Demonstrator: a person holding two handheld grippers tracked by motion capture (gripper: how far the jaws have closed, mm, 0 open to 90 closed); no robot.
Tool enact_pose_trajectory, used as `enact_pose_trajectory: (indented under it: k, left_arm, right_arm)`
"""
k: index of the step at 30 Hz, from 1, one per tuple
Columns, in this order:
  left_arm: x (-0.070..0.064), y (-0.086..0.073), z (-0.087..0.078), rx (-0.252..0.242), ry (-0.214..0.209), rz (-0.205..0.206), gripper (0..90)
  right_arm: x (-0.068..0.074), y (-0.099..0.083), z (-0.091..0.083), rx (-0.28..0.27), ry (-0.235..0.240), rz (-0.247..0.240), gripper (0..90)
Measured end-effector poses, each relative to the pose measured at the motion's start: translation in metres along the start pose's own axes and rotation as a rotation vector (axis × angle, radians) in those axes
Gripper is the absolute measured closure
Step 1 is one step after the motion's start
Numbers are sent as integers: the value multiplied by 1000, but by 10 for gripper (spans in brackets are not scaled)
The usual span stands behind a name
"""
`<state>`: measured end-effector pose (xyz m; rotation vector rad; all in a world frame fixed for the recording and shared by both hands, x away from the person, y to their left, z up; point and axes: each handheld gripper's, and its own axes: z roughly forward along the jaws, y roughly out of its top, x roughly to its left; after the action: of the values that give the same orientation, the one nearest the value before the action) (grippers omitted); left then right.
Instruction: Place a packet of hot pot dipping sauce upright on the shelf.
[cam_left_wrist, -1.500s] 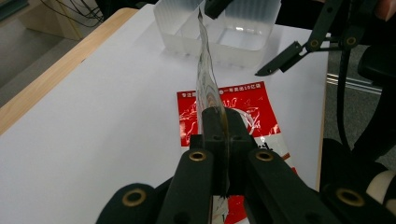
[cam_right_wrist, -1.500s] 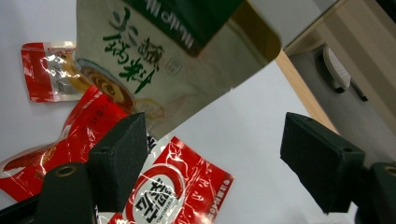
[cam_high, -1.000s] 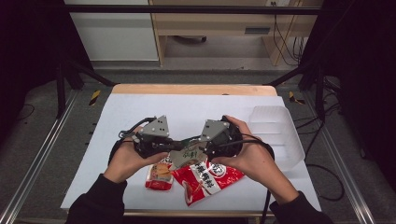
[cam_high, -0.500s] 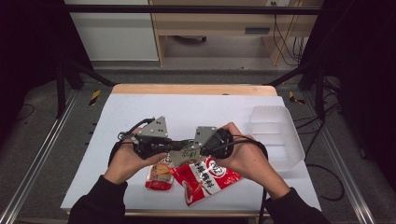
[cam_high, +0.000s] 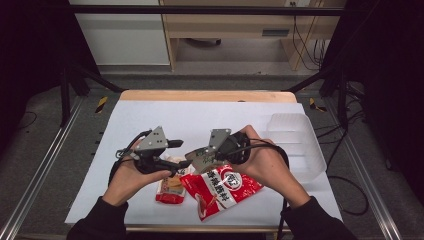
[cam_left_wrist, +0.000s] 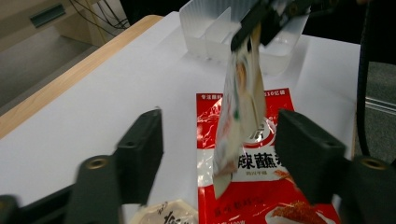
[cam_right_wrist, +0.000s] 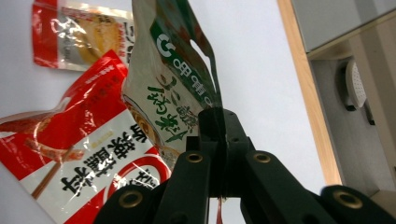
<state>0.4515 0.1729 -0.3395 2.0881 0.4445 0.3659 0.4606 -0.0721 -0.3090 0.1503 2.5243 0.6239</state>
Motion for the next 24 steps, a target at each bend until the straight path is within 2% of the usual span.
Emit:
enact_pose_trajectory:
  k: [3, 7, 9, 15, 19, 21, 24]
  left_arm:
    - [-4, -19, -4, 22, 64, 17, 224]
    - [-4, -49, -7, 69, 137, -19, 147]
    - [1, -62, -11, 57, 157, -68, 119]
    - [17, -91, -19, 40, 228, -163, 84]
    - [21, -109, -22, 60, 284, -177, 74]
    - [22, -119, -24, 63, 306, -204, 74]
    - [21, -126, -27, 83, 338, -198, 74]
  right_arm:
    - [-7, -4, -3, -11, -14, 25, 900]
    - [-15, -9, -8, -19, -40, 49, 900]
    - [-18, -11, -11, -20, -55, 58, 900]
    - [-26, -18, -19, -45, -95, 82, 900]
    - [-28, -23, -26, -68, -127, 99, 900]
    - [-30, -26, -30, -77, -140, 108, 900]
    - [-32, -31, -35, -91, -158, 128, 900]
